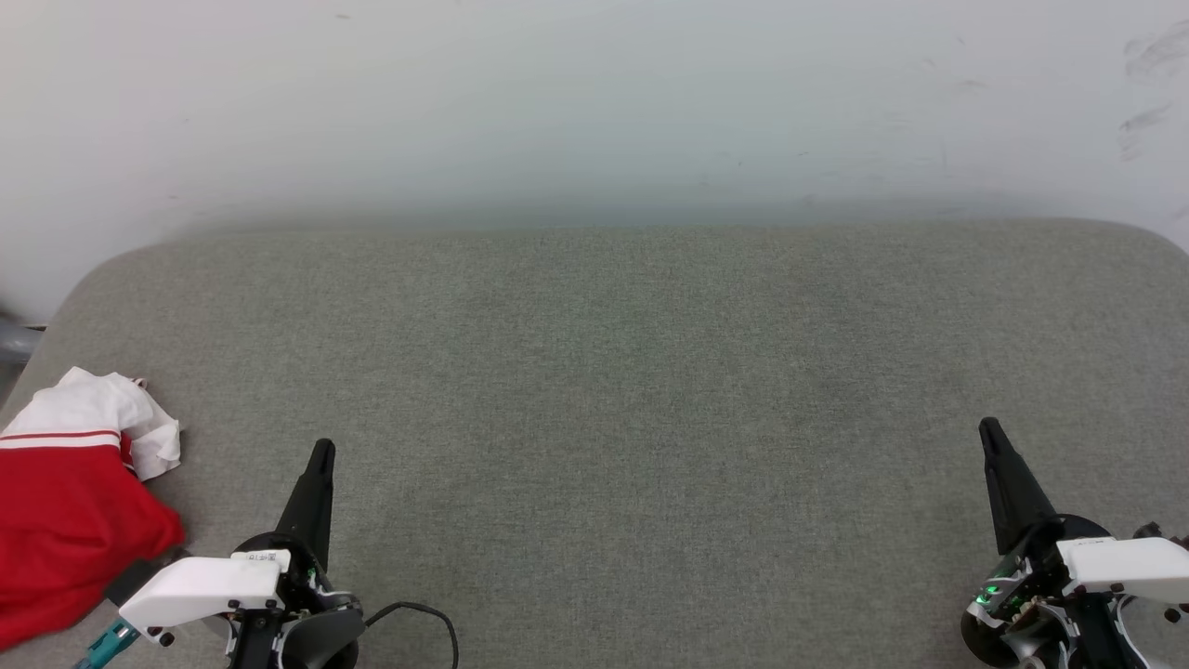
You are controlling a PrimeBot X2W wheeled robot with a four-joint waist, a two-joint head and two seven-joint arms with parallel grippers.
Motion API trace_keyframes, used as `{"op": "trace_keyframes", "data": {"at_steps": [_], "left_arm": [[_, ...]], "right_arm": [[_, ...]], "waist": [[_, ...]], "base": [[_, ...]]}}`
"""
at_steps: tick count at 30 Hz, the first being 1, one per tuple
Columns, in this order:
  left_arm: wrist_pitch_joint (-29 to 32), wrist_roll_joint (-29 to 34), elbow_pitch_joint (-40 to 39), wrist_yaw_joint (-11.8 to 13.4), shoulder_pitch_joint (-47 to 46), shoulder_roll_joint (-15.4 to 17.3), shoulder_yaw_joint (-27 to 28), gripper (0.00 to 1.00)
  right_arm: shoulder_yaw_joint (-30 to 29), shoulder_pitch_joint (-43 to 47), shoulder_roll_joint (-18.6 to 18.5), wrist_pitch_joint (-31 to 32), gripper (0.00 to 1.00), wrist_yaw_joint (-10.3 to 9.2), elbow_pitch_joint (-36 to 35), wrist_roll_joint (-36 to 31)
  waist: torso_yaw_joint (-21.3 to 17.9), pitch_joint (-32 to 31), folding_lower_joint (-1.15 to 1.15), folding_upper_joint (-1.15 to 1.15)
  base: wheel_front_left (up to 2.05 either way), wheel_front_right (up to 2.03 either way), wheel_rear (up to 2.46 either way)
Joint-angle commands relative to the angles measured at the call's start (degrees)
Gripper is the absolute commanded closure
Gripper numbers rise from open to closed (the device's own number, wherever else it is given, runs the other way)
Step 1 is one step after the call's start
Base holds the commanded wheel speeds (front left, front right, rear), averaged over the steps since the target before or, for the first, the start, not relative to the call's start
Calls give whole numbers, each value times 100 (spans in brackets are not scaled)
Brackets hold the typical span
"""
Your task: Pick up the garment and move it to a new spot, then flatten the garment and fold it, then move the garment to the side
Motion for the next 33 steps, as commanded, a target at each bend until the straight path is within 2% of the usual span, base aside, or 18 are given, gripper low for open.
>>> {"op": "trace_keyframes", "data": {"at_steps": [1, 23, 24, 29, 33], "left_arm": [[9, 15, 1, -16, -50, -4, 13, 100], [9, 14, 1, -16, -50, -3, 12, 100], [-1, 0, -1, 0, -1, -1, 1, 0], [-19, -7, 175, 2, 153, -23, -38, 0], [-140, 6, 83, 2, 122, -22, -169, 0]], "right_arm": [[0, -63, 14, 1, 100, 18, 4, -5], [0, -63, 14, 1, 100, 18, 4, -5], [1, -1, 0, 0, 0, 0, -2, 1], [15, 164, 9, -3, 0, -2, 159, 5], [90, 167, 9, -46, 0, -1, 14, 49]], "waist": [[0, 0, 0, 0], [0, 0, 0, 0], [0, 0, 0, 0], [0, 1, 0, 0], [2, 5, 0, 0]], "base": [[0, 0, 0], [0, 0, 0], [0, 0, 0], [0, 0, 0], [0, 0, 0]]}}
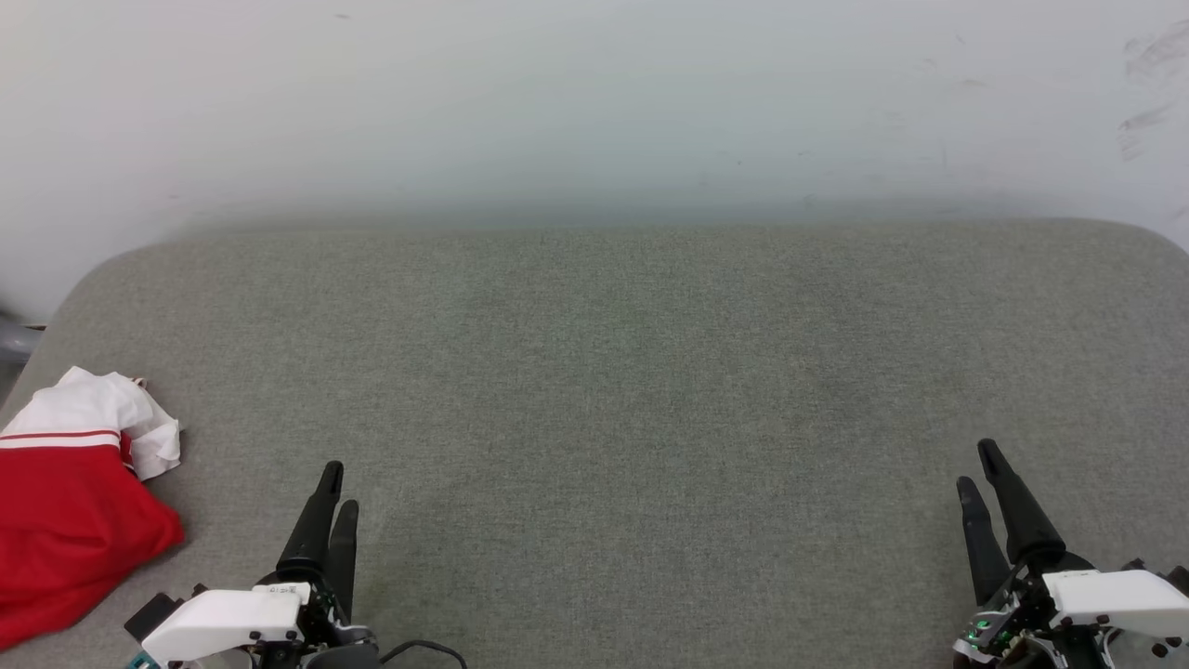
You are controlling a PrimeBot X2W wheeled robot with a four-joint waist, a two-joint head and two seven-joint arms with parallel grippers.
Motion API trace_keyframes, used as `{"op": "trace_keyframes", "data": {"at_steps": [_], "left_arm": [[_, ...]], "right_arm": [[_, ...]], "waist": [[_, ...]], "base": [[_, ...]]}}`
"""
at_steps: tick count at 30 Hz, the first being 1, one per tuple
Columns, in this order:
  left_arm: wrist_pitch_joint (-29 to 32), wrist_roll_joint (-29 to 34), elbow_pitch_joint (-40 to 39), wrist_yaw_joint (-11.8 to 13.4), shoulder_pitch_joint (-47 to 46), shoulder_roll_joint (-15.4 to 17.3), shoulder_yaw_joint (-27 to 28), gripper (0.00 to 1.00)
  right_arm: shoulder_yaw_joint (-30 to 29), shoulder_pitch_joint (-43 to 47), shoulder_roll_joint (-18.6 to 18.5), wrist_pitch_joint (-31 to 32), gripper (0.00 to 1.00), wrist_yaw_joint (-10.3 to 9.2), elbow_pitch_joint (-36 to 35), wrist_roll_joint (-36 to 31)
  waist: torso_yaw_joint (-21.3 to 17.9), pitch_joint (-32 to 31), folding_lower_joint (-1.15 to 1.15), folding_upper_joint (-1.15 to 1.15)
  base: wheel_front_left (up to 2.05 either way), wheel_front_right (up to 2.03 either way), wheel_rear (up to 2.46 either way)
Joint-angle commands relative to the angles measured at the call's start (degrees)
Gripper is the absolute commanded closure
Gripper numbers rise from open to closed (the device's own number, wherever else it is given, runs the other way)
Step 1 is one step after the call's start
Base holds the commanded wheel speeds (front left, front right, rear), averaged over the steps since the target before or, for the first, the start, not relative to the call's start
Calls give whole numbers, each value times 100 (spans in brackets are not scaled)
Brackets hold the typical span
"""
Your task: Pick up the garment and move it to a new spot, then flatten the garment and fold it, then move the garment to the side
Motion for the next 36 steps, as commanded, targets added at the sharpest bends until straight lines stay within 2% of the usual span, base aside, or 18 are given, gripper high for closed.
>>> {"op": "trace_keyframes", "data": {"at_steps": [1, 13, 19, 24, 28, 36], "left_arm": [[-50, 20, -157, -2, -142, 13, -65, 0], [-374, 66, -695, -4, -148, 16, -293, 0], [-521, 490, -864, -5, -138, 18, -465, 0], [-635, 1111, -1009, -5, -106, 19, -484, 0], [-724, 1786, -1122, -6, -75, 20, -493, 0], [-889, 2935, -1296, -7, -39, 22, -456, 0]], "right_arm": [[38, -103, -11, -31, 0, 1, -179, 46], [246, -95, -12, -217, 0, 3, -588, 71], [326, -80, -51, -401, 0, 4, -692, -152], [507, -97, -199, -674, 0, 5, -686, -769], [538, -123, -283, -804, 0, 5, -653, -1515], [507, -102, -200, -974, 0, 6, -789, -3050]], "waist": [[1, 2, 0, 0], [6, -1, 0, 0], [11, -11, 0, 0], [10, -24, 0, 0], [9, -40, 0, 0], [13, -58, 0, 0]], "base": [[0, 0, 0], [0, 0, 0], [0, 0, 0], [0, 0, 0], [0, 0, 0], [0, 0, 0]]}}
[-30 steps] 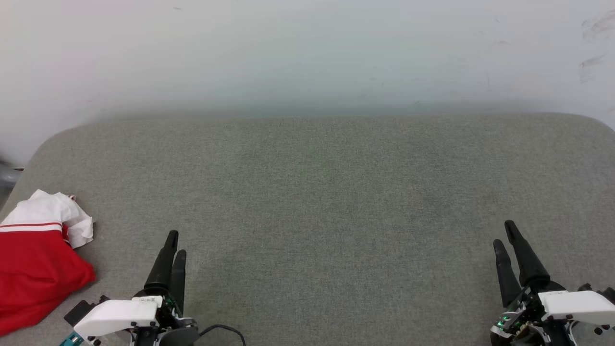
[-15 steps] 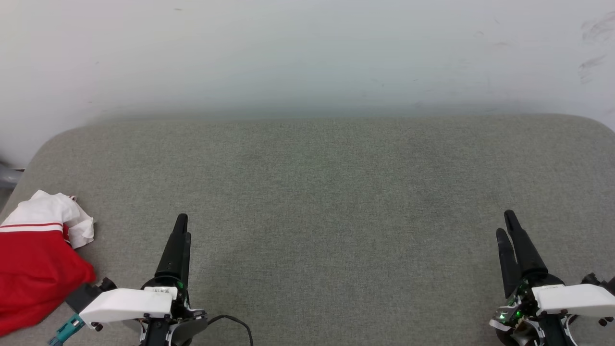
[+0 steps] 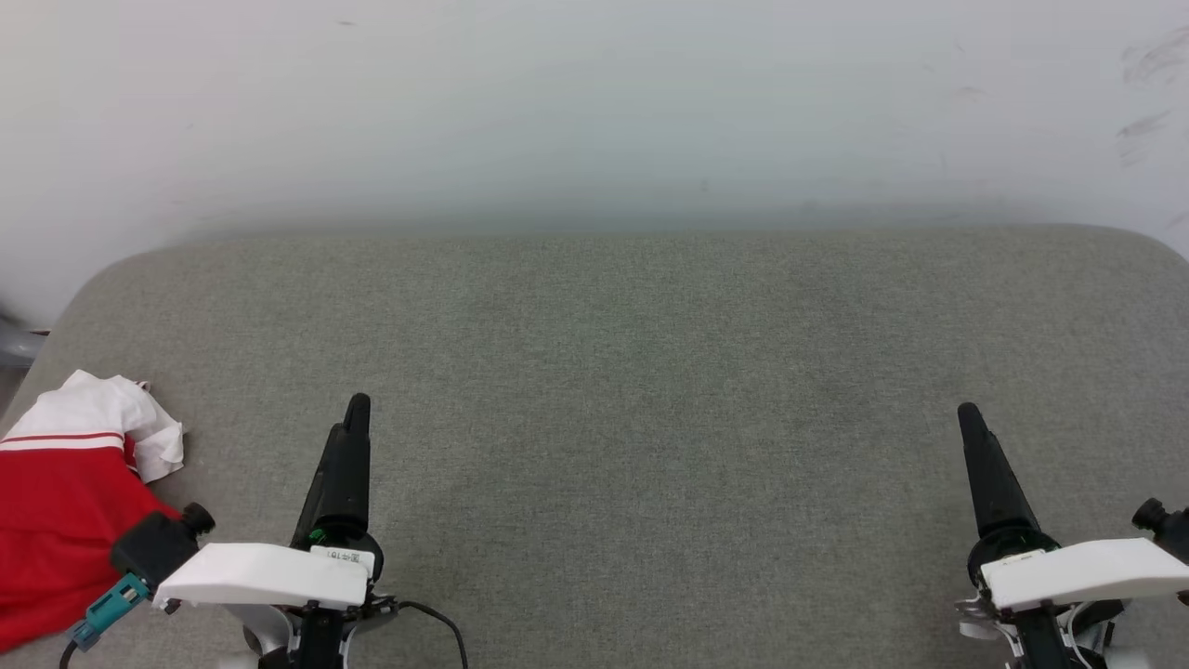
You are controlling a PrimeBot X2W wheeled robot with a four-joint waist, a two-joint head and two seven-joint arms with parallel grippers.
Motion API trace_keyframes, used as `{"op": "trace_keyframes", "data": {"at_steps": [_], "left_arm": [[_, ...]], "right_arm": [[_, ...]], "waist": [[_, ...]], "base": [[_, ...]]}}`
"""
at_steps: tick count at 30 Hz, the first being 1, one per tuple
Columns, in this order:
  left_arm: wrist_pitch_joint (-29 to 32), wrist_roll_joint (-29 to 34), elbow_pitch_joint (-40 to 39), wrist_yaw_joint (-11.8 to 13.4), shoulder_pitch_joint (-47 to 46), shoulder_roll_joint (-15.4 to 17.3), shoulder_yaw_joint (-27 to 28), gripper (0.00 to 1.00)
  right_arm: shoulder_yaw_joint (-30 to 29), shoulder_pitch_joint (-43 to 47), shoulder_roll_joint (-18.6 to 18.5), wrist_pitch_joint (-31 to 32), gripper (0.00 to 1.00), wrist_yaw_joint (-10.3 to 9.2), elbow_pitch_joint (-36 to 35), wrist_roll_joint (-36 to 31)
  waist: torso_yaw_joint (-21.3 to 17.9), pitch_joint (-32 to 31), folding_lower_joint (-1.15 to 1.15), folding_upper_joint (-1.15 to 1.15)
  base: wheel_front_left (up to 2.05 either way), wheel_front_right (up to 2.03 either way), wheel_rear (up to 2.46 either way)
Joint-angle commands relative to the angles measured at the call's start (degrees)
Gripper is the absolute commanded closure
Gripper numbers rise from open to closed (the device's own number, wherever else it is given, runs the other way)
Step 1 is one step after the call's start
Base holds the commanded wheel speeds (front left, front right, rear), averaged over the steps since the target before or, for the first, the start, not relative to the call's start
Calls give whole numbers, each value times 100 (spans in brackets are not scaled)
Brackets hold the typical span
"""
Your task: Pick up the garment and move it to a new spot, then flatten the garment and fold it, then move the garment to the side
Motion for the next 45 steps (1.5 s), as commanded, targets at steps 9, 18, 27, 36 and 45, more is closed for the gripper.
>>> {"op": "trace_keyframes", "data": {"at_steps": [9, 18, 27, 36, 45], "left_arm": [[-210, 1304, -118, -8, 0, 15, 2, 0], [-367, 2694, -15, 61, 17, 19, -95, 0], [-509, 3645, 72, 262, 8, 146, -318, 0], [-629, 4139, 150, 466, -14, 271, -492, 0], [-751, 4598, 214, 589, 5, 392, -632, 0]], "right_arm": [[75, -35, -1, -214, 0, 8, -161, -1557], [70, 4, 44, -259, 0, 9, -297, -2658], [-36, 42, 93, -100, 0, 10, -418, -3522], [-71, 93, 134, -45, 0, 11, -486, -4125], [-62, 147, 165, -32, 0, 12, -585, -4640]], "waist": [[-7, -17, 0, 0], [-3, -29, 0, 0], [5, -41, 0, 0], [9, -53, 0, 0], [16, -67, 0, 0]], "base": [[0, 0, 0], [0, 0, 0], [0, 0, 0], [0, 0, 0], [0, 0, 0]]}}
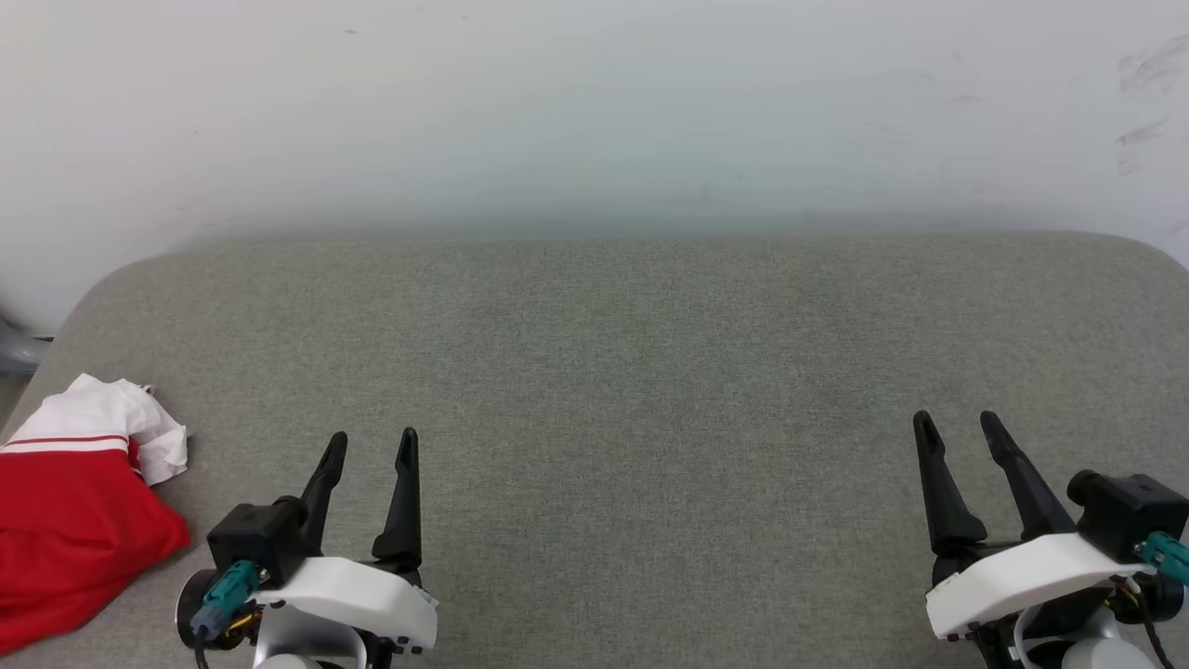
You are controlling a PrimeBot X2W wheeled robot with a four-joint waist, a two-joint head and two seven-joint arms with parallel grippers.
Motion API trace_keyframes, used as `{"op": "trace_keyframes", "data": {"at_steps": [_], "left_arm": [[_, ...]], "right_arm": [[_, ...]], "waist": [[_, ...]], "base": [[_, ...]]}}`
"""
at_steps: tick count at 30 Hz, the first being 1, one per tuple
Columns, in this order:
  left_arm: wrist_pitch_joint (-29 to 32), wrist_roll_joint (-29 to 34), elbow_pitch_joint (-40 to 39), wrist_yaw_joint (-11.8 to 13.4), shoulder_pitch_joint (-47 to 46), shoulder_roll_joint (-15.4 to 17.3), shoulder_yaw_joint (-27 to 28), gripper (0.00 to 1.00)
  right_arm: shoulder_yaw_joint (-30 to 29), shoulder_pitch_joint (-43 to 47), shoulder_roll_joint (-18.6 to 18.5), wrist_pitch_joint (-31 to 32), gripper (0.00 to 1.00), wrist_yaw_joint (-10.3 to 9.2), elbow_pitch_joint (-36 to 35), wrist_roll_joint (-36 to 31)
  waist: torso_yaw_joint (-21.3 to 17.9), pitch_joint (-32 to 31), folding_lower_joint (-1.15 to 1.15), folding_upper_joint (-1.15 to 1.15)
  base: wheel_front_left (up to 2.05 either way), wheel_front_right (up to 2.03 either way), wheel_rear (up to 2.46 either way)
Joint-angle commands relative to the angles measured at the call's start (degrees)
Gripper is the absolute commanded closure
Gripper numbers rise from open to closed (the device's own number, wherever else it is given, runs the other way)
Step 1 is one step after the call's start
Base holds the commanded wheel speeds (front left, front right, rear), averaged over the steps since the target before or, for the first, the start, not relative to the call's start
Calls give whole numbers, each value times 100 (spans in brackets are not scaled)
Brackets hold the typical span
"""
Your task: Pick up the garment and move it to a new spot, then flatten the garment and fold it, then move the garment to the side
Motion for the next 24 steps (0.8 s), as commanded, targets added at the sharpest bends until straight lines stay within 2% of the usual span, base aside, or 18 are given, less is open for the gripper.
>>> {"op": "trace_keyframes", "data": {"at_steps": [1, 16, 24], "left_arm": [[-52, 116, -24, 19, -47, 25, -34, 0], [-232, 708, 102, 90, -102, 61, -117, 0], [-321, 803, 75, -51, -102, -44, 8, 0]], "right_arm": [[-2, 26, 13, 10, 0, 9, -74, -130], [-14, 69, 33, 9, 0, 10, -132, -733], [-20, 81, 35, -22, 0, 11, -127, -916]], "waist": [[0, -2, 0, 0], [8, -17, 0, 0], [79, -21, 0, 0]], "base": [[0, 0, 0], [0, 0, 0], [0, 0, 0]]}}
